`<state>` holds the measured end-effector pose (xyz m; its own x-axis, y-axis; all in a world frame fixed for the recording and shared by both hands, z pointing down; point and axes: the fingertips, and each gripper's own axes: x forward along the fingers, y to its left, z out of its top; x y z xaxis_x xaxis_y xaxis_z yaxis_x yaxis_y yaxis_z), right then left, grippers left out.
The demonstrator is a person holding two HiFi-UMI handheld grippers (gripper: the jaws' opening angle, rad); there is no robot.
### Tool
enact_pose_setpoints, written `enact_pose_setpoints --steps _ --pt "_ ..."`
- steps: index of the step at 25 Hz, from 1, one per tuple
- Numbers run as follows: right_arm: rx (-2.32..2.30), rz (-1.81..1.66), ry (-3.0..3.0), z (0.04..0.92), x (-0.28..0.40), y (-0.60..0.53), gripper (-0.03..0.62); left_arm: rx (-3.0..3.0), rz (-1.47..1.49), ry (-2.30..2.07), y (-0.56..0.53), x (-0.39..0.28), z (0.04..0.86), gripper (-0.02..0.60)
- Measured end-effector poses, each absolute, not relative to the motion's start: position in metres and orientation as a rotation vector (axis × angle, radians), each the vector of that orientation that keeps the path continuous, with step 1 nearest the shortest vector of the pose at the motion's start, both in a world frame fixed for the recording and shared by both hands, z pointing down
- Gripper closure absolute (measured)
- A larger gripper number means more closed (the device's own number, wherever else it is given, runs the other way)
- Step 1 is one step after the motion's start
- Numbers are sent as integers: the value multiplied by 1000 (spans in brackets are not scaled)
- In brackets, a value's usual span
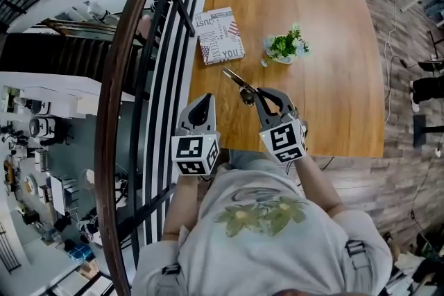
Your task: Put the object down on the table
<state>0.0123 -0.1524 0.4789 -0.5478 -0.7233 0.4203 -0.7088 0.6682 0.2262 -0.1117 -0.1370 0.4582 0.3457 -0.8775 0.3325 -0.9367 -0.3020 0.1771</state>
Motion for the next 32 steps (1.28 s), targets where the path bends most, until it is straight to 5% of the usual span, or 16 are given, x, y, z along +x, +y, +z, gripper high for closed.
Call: enact_pose_setpoints --steps 32 --pt "740 58 -2169 637 -26 -176 577 2145 389 -1551 -165 -140 534 568"
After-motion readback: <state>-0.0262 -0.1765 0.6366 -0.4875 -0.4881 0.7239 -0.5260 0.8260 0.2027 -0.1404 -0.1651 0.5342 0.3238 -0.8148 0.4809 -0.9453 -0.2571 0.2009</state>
